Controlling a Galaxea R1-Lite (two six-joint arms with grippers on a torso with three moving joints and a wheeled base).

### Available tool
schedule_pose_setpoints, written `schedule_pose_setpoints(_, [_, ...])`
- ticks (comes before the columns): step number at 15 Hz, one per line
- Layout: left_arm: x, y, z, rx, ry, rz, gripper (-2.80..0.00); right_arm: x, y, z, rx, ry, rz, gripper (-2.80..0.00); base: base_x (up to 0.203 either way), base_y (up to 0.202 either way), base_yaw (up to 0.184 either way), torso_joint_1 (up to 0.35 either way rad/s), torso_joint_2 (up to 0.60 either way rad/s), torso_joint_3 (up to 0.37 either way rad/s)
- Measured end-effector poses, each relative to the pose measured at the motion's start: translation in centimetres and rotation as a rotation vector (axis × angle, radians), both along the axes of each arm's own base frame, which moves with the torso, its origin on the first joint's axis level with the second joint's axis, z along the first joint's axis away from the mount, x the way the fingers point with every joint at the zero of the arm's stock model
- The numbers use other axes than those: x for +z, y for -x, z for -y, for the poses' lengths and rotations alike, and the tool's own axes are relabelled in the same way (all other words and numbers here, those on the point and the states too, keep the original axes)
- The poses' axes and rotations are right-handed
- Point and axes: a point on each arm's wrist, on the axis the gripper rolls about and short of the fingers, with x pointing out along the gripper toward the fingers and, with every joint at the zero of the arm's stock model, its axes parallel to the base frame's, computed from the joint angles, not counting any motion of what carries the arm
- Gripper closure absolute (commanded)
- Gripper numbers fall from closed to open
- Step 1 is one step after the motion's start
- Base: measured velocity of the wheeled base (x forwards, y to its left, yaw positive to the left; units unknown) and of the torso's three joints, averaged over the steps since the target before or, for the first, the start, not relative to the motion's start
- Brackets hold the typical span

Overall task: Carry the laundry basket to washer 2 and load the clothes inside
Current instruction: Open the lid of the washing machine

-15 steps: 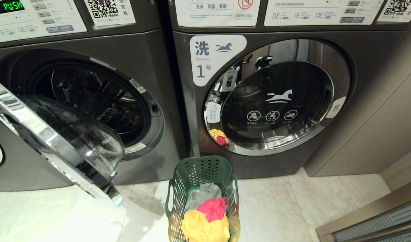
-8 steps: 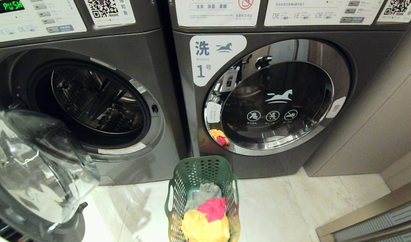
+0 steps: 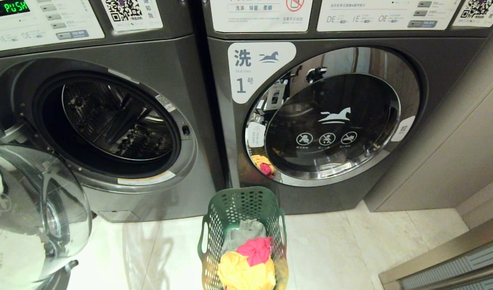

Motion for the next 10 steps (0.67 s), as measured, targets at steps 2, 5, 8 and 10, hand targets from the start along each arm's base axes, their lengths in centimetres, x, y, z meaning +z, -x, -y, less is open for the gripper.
schedule_pose_setpoints(2, [-1.3,-2.1,1.4,0.123,0.126,-0.107,0.00,0.0,0.0,0.0,0.000,0.000,0.000,0.00,0.000,0.000,0.000,0.000,0.00,0.000])
schedule_pose_setpoints(5, [-5.2,-5.9,2.5,0.441,0.312,-0.361,0.00,0.0,0.0,0.0,0.000,0.000,0.000,0.00,0.000,0.000,0.000,0.000,0.00,0.000])
schedule_pose_setpoints(8, [-10.0,-10.0,1.5,0.856,0.497,-0.492,0.00,0.0,0.0,0.0,0.000,0.000,0.000,0.00,0.000,0.000,0.000,0.000,0.00,0.000])
schedule_pose_setpoints(10, [-12.6,-12.0,-1.1,1.127,0.560,-0.509,0.00,0.0,0.0,0.0,0.000,0.000,0.000,0.00,0.000,0.000,0.000,0.000,0.00,0.000])
